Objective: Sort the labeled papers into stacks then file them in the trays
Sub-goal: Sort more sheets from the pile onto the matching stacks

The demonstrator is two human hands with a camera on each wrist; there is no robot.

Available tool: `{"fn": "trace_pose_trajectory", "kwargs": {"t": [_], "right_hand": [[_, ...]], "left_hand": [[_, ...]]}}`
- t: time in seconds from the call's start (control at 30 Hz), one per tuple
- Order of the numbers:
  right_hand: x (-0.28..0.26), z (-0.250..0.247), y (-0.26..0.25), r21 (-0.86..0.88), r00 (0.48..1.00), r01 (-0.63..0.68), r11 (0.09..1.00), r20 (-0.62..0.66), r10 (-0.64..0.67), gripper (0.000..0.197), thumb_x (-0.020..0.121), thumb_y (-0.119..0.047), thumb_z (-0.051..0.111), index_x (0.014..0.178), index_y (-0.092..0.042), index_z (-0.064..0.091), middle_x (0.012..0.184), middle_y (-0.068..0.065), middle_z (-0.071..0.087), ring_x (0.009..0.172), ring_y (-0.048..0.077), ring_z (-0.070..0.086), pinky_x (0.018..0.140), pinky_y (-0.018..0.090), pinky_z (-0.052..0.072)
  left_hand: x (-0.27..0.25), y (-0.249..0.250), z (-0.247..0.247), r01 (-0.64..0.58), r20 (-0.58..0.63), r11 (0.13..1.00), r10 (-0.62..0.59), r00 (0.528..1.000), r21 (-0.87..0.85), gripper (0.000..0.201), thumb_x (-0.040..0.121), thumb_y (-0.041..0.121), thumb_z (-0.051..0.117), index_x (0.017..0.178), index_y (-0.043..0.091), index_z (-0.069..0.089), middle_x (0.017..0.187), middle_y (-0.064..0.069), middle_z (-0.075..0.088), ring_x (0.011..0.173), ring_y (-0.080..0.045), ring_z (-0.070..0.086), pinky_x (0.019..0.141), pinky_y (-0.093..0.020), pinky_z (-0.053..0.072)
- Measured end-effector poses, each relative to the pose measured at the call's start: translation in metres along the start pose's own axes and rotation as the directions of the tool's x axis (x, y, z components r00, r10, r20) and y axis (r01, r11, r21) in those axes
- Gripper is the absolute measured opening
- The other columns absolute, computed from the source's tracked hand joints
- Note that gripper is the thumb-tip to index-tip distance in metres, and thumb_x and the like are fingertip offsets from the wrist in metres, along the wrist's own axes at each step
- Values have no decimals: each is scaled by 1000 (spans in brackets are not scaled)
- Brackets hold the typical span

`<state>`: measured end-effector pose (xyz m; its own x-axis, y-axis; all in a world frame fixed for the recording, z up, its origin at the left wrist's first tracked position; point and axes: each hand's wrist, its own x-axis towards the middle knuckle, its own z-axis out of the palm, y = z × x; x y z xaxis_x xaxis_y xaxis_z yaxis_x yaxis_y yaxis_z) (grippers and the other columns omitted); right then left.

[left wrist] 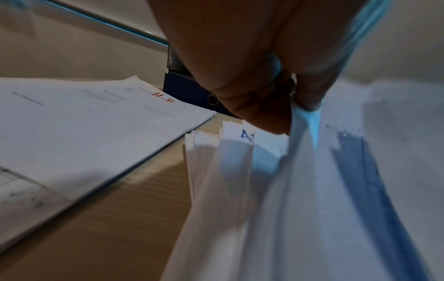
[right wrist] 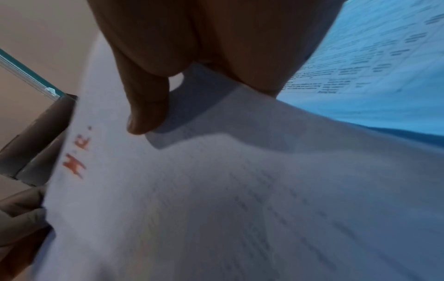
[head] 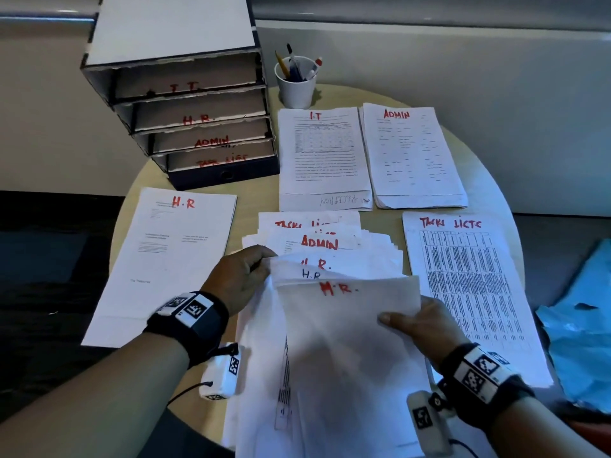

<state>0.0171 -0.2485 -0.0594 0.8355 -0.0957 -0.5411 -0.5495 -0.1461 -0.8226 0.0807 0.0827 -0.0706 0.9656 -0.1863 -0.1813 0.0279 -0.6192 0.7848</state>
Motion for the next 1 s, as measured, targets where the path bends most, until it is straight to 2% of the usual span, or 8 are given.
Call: {"fn": "trace_pose_trajectory", "kwargs": {"t": [0.27,0.4,0.53,0.6,0.7,0.8,0.93,1.0], "right_hand": [[-3,-5,7,-16,999,36,999,14,-36,23,79,0,74,100,-8,73,87,11,77,81,32,74,82,53,58],[-3,-1,-2,-36,995,100,994,7,-100,36,78,-1,75,105,-24,69,86,2,77,77,18,74,66,31,59],[7,10,-14,-144,986,153,978,-46,-161,9,79,-9,77,77,-18,74,73,-1,76,69,18,73,60,28,57],[6,10,-21,-199,976,186,962,-77,-205,14,78,-12,79,68,-20,72,63,-9,73,60,9,70,54,20,53],[-12,-7,-31,-110,970,223,969,-79,-232,22,74,1,78,66,-19,73,59,-6,72,52,6,67,48,15,50],[-39,-35,-31,86,977,173,981,113,-182,17,57,1,88,70,0,77,76,22,74,61,18,71,56,25,57],[-52,-56,-10,158,935,39,987,343,-92,66,36,-20,99,86,14,72,93,39,67,85,50,68,78,56,57],[-49,-48,-8,171,946,67,983,301,-117,72,32,-27,100,88,9,74,93,36,69,85,43,71,75,48,60]], "left_hand": [[1,0,0,-12,-115,997,20,993,70,17,97,32,60,91,17,65,83,-1,68,82,-24,62,74,-34,52],[-6,5,1,-98,-83,993,103,991,67,21,99,36,56,88,19,62,78,1,64,76,-22,58,68,-29,46],[-12,10,2,-158,-46,987,160,986,37,26,97,45,49,90,24,62,83,11,63,79,-10,59,73,-24,46],[-10,4,1,-76,-30,997,76,997,-3,8,97,29,54,93,27,61,79,19,63,76,-1,58,71,-19,45],[-4,-8,-2,66,-15,998,-67,998,-21,29,92,6,63,94,35,60,82,24,64,79,6,58,74,-14,43],[-1,-13,-4,196,-30,976,-200,979,-98,29,87,2,69,97,30,67,98,12,67,90,-3,61,73,-5,42],[0,-14,-2,256,-48,948,-270,962,-189,19,90,5,67,93,23,71,96,4,72,88,-12,64,74,-17,49],[-3,-8,-3,240,-64,953,-256,965,-185,20,92,7,64,87,26,71,90,8,72,82,-9,63,70,-18,48]]}}
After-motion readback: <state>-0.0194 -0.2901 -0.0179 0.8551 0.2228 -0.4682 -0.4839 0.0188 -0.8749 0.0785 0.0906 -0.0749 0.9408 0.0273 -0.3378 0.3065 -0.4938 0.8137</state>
